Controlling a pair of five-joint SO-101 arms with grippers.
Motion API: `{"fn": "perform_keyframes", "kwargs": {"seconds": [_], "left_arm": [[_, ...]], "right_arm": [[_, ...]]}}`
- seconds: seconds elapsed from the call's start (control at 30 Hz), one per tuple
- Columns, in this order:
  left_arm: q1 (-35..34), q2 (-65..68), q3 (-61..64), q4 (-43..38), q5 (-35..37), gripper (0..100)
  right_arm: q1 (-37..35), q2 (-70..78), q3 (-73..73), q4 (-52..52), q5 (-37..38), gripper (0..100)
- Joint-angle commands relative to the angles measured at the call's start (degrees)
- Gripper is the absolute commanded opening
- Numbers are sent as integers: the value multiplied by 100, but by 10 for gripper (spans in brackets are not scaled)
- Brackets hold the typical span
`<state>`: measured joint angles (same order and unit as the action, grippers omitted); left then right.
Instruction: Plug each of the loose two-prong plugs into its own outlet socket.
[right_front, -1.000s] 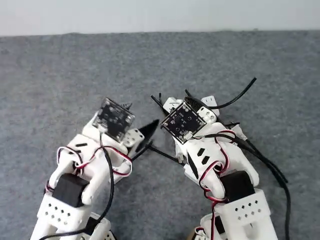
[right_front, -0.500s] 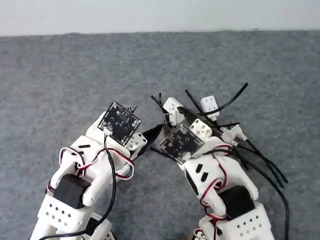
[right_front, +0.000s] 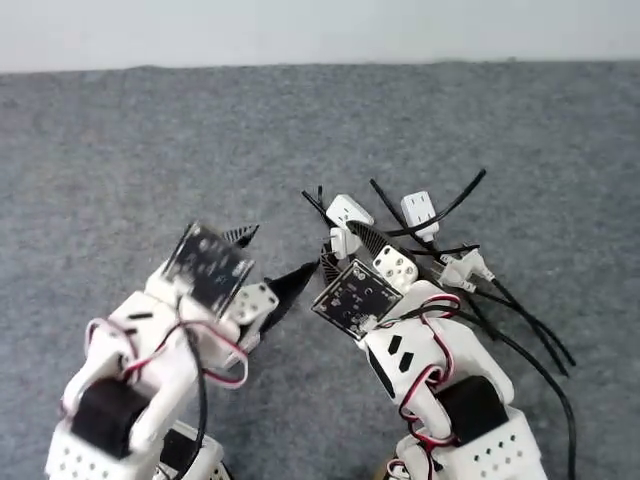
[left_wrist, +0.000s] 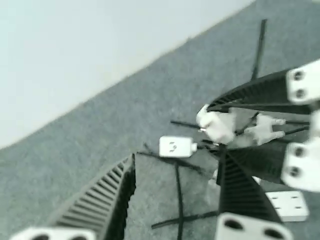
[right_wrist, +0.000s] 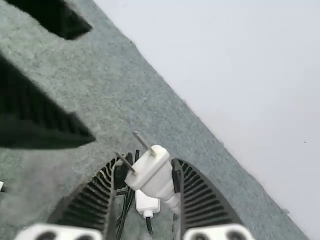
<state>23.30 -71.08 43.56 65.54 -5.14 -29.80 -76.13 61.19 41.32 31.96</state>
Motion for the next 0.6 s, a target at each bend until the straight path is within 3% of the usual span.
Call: {"fn": "perform_keyframes", "kwargs": {"seconds": [0.0,0.37,0.57], "left_arm": [[290,-457,-251,141,35,268],[343,-158,75,-246,18,268],[-79,-158,101,-413,18,268]], "right_arm": [[-48,-66,-70,-13,97,9],[-101,-75,-53,48,97,9],[-505,-101,132,66,360,9]]}}
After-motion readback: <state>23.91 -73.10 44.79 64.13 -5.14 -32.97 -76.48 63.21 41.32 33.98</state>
